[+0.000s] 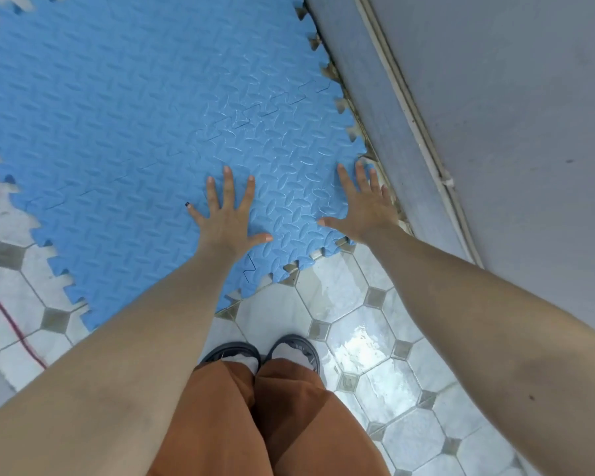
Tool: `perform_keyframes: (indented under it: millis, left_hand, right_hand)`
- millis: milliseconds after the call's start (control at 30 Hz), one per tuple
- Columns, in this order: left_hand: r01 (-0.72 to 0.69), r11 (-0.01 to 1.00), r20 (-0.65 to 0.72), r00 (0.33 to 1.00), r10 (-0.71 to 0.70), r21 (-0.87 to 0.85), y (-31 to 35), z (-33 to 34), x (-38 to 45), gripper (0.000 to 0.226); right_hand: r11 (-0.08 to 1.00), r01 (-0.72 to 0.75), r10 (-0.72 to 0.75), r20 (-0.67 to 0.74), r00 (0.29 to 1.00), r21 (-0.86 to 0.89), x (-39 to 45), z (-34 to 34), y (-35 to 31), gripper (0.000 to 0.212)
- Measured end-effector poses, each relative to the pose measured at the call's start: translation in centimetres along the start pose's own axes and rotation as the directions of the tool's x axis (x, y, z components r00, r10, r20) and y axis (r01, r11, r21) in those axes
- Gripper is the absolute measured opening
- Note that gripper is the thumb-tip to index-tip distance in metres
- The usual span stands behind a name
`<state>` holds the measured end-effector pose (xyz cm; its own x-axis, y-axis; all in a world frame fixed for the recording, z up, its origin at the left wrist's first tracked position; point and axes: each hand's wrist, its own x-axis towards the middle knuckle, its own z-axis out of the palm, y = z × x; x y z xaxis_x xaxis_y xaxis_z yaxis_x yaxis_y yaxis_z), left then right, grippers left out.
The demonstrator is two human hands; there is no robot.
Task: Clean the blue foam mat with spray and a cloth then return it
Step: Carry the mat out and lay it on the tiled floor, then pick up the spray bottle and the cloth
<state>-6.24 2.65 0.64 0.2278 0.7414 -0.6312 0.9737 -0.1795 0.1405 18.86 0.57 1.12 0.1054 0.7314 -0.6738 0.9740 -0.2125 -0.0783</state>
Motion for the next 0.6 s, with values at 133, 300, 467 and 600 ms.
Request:
perform_keyframes:
  millis: [133, 300, 467, 600]
  left_hand:
    - [-0.034, 0.999, 0.025, 0.999, 0.033, 0.030, 1.0, -4.0, -3.5, 0.110]
    - [-0.088, 0.995, 0.000, 0.996, 0.088, 0.045, 3.7, -15.7, -10.8, 0.104]
    - [-0.186, 0.974, 0.022, 0.983, 0.185, 0.127, 6.6, -26.7, -19.7, 0.093]
    - [-0.356, 0.911, 0.036, 0.934, 0.356, 0.208, 9.8, -33.6, -24.6, 0.082]
  right_hand:
    - [1.000, -0.009, 0.009, 0.005, 1.000, -0.016, -3.9, -3.7, -1.1, 0.105]
    - [0.973, -0.062, 0.059, 0.020, 0.998, 0.223, -14.0, -13.5, -3.9, 0.094]
    - [0.888, -0.167, 0.163, 0.047, 0.986, 0.429, -24.8, -23.5, -6.4, 0.086]
    - [0.831, -0.217, 0.259, -0.010, 0.966, 0.513, -32.3, -29.3, -5.1, 0.080]
